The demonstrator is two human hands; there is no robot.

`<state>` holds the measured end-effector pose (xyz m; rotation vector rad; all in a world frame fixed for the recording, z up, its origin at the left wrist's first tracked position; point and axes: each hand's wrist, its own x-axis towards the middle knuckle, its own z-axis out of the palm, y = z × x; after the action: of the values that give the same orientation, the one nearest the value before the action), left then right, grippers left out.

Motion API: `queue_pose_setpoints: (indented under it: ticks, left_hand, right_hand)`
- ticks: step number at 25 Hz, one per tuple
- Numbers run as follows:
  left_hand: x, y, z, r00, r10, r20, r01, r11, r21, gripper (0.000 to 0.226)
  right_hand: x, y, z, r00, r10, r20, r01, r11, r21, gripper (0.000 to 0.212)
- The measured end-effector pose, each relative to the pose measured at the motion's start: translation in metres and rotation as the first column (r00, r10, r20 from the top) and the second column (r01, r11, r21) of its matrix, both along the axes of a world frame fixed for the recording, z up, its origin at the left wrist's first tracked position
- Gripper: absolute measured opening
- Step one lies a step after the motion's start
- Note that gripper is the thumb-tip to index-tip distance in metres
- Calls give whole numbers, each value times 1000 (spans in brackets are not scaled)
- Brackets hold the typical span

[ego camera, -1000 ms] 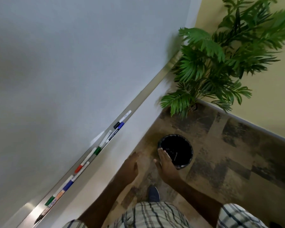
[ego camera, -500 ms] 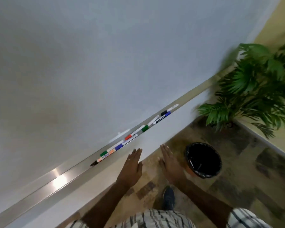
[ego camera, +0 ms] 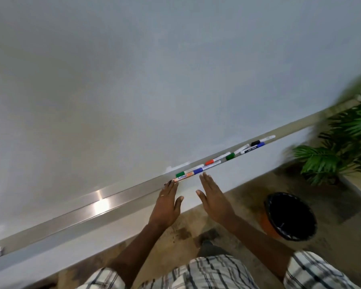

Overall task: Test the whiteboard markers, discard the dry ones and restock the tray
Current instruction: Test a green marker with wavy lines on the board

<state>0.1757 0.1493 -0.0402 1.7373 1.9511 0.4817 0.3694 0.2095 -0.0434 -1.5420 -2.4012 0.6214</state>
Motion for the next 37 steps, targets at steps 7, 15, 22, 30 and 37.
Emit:
queue_pose_setpoints:
  ticks: [7,15,22,30,37]
  left_hand:
    - [-25,16,-15,997,45,-59,-46,999,-21,60]
    - [-27,57,-26,984,-9,-175,0,999,-51,54]
    - [-25,75,-31,976,104,-192,-116,992,-54,47]
    - [-35,73,-36,978,186,-93,-188,982,-5,24]
    - [-54,44,-8,950,213,229,-254,953,165,25]
  right_hand:
    - [-39,40,-9,954,263,142,-271,962,41,58]
    - [-64,91,-27,851,456,260,-462,886,-44,56]
    - [-77,115,-20,783,557,277,-572,820,-33,53]
    - [-78,114,-14,792,511,336,-571,814,108,47]
    - [-64,110,12,916,329,-229,-315,944,98,34]
